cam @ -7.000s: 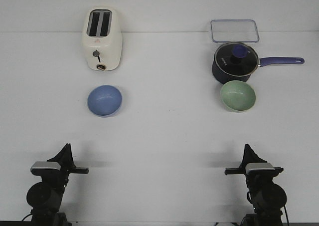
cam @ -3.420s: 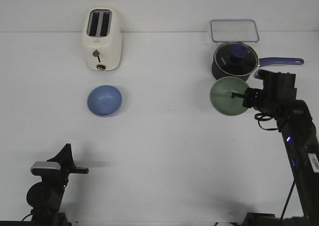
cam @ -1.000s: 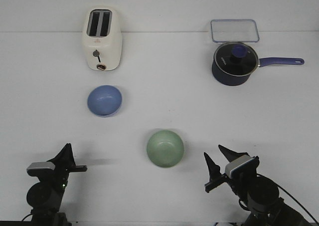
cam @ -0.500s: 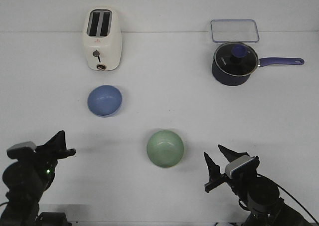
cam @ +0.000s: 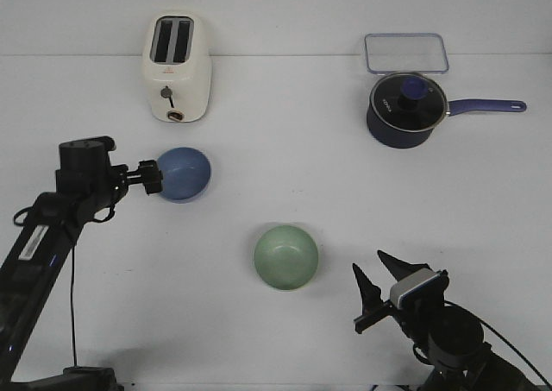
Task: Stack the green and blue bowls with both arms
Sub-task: 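Reach the left gripper to the light blue bowl's rim and grasp it, then lift the blue bowl with the left gripper and lower it into the green bowl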
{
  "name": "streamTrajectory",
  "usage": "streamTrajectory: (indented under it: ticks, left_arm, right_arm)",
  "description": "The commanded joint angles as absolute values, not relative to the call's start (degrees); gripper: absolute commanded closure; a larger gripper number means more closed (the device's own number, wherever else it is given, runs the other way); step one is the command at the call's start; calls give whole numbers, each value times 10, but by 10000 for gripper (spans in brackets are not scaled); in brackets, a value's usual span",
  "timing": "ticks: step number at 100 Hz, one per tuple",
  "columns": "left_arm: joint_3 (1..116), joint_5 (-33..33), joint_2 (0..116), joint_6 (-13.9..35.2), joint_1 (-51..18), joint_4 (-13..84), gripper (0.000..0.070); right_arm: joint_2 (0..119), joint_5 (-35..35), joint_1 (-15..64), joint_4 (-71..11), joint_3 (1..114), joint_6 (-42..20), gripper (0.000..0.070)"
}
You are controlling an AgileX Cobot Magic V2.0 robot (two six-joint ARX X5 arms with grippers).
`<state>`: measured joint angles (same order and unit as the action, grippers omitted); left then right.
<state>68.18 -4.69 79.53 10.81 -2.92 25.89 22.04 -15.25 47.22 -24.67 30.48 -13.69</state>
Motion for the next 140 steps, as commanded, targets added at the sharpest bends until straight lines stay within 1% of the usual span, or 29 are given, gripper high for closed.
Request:
streamTrajectory:
  ticks: [1, 20, 25, 29, 41, 46, 47, 48, 49, 51, 52, 54, 57, 72, 83, 99, 109, 116, 121, 130, 140]
  left_arm:
    - [707, -50, 855, 85, -34, 258, 159]
    - [734, -49, 953, 70, -43, 244, 165]
    - [734, -47, 969, 68, -44, 238, 188]
    - [734, -40, 979, 68, -46, 234, 235]
    - [734, -26, 994, 68, -46, 228, 408]
    - [734, -22, 994, 68, -46, 223, 513]
    - [734, -20, 994, 68, -46, 222, 538]
    - [734, -17, 994, 69, -46, 221, 577]
    - [734, -16, 993, 68, -46, 220, 590]
    - [734, -11, 992, 68, -46, 219, 639]
    - [734, -10, 991, 68, -46, 218, 675]
    - [734, -9, 990, 68, -46, 218, 700]
    - [734, -9, 988, 68, -46, 215, 689]
    - [736, -9, 979, 64, -50, 214, 690]
    - [736, -23, 952, 65, -50, 214, 690]
    - [736, -86, 870, 76, -50, 234, 690]
    - [736, -145, 808, 94, -61, 259, 690]
    - [736, -162, 769, 102, -86, 281, 690]
    - [735, -163, 750, 105, -108, 294, 690]
    - [733, -163, 733, 111, -170, 314, 690]
    - [715, -152, 736, 124, -245, 310, 690]
  right_arm:
    - [222, -155, 477, -240, 308, -140, 331]
    - [222, -155, 477, -240, 308, -140, 331]
    - [222, -155, 477, -241, 308, -140, 331]
    - [222, -155, 477, -240, 308, -140, 331]
    - [222, -155, 477, -240, 308, -140, 331]
    - [222, -155, 477, -240, 308, -140, 331]
    - [222, -155, 477, -241, 308, -140, 331]
    - [222, -155, 477, -241, 308, -140, 331]
    - [222, -155, 477, -240, 308, -140, 331]
    - [222, -155, 477, -240, 308, -140, 331]
    - [222, -155, 477, -240, 308, -140, 331]
    - [222, -155, 477, -240, 308, -140, 331]
    - [222, -156, 477, -240, 308, -140, 331]
    - [222, -168, 477, -237, 308, -140, 331]
    - [222, -170, 477, -232, 308, -135, 331]
    - [222, -170, 477, -227, 308, -131, 331]
    - [222, -170, 477, -227, 308, -131, 331]
    - [222, -170, 477, -227, 308, -131, 331]
    - [222, -170, 477, -227, 308, -131, 331]
    - [222, -170, 477, -227, 308, -131, 331]
    - [222, -170, 477, -228, 308, -131, 331]
